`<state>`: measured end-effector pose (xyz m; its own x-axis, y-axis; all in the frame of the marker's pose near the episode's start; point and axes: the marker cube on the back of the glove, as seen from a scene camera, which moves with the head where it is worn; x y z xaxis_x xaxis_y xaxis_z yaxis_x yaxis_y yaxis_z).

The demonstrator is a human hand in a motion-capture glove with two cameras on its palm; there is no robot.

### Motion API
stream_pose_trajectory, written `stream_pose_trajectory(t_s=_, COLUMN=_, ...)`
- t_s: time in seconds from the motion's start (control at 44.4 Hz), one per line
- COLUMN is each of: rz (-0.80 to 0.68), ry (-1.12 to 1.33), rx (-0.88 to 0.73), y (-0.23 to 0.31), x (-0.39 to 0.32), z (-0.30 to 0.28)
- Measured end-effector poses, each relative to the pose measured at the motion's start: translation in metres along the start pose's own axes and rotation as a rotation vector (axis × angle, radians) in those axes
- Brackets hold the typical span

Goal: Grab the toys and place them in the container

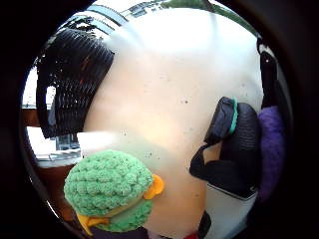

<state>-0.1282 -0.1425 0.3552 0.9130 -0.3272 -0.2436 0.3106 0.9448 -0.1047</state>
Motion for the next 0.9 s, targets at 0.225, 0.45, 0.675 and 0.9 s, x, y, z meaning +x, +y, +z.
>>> stream_pose_trajectory(t_s=0.225, rz=0.013, ry=-0.134, rx=-0.047, y=-0.018, x=-0.007, z=-0.03)
stream_pose_trajectory(t_s=0.45, rz=0.053, ry=-0.186, rx=0.092, y=-0.053, x=-0.017, z=-0.164)
stream_pose_trajectory(t_s=0.675, rz=0.036, ry=-0.19, rx=0.238, y=-0.088, x=-0.058, z=-0.281)
stream_pose_trajectory(t_s=0.9, rz=-0.093, ry=-0.283, rx=0.292, y=-0.124, x=-0.177, z=-0.33)
